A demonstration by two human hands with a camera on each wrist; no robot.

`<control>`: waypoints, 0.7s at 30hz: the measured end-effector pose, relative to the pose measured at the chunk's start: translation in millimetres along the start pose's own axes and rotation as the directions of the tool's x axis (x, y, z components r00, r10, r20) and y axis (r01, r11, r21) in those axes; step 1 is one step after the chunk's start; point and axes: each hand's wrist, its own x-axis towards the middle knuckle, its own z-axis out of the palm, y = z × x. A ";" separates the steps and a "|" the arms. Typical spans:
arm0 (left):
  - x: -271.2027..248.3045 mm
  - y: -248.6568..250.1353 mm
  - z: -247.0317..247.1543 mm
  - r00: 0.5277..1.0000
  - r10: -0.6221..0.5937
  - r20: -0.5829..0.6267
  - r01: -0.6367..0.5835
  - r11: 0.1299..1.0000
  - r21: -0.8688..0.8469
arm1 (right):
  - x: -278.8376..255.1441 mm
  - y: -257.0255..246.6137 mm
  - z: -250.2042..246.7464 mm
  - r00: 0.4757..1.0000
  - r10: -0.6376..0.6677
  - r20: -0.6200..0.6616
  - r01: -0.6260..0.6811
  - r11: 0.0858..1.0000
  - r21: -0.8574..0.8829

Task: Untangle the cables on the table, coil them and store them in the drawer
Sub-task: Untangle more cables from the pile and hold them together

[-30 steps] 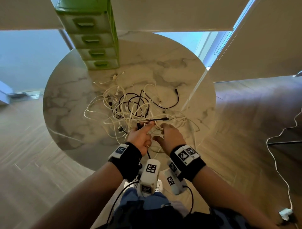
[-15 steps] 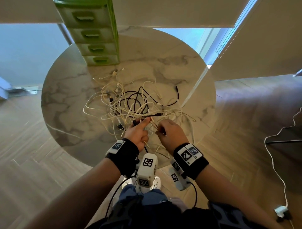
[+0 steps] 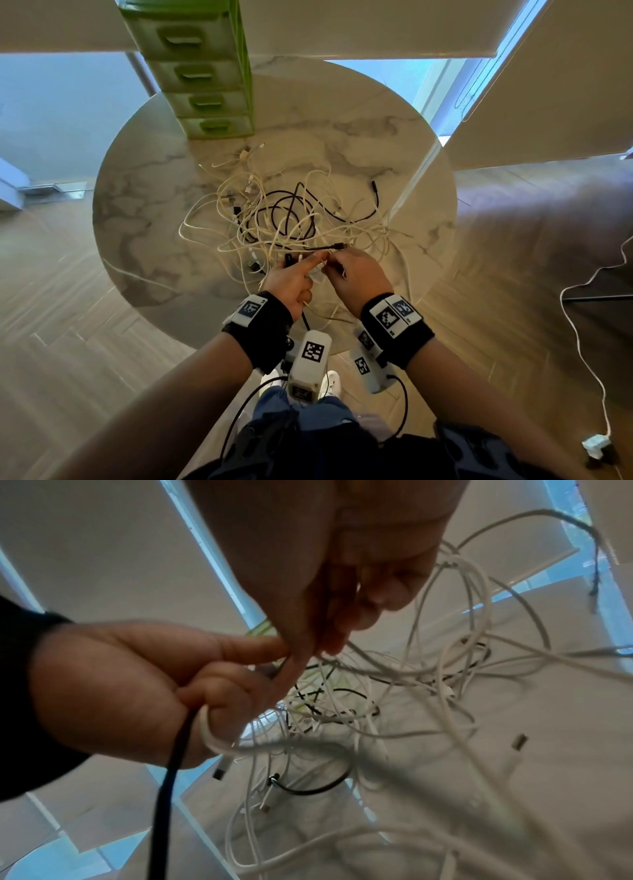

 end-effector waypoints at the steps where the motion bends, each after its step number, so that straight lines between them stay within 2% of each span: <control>1: 0.2 1.5 -0.1 1.000 -0.018 0.006 0.018 1.000 -0.013 | -1.2 -2.5 -3.7 0.999 -0.036 0.024 0.037 0.999 -0.013; 4: 7.9 14.4 -3.6 0.999 -0.021 -0.032 0.019 0.998 -0.067 | -14.6 -8.3 -15.2 0.988 -0.107 0.114 0.109 0.994 -0.017; 7: 26.2 35.9 -17.4 0.995 0.000 -0.105 -0.018 0.985 -0.172 | -42.3 0.1 -20.8 0.959 -0.104 0.265 0.107 0.994 0.001; 9: 34.5 45.8 -27.8 0.992 0.025 -0.127 -0.050 0.980 -0.194 | -58.6 15.3 -23.8 0.951 -0.073 0.301 0.073 0.997 0.012; 12: 30.9 44.8 -31.4 0.991 0.086 -0.102 -0.100 0.984 -0.145 | -64.0 37.1 -29.1 0.959 0.050 0.278 -0.035 0.998 -0.056; 14: 24.2 35.4 -24.5 0.992 0.101 -0.079 -0.108 0.989 -0.097 | -59.0 41.2 -28.8 0.968 0.060 0.243 -0.042 0.996 -0.080; 16: 19.2 23.3 -14.9 0.993 0.098 -0.061 -0.102 0.991 -0.081 | -50.9 32.3 -24.3 0.978 0.049 0.204 -0.042 0.998 -0.037; 21: 6.3 1.8 3.2 0.995 0.081 -0.050 -0.084 0.995 -0.055 | -19.6 -1.0 -3.5 0.986 0.131 0.099 -0.139 0.987 0.080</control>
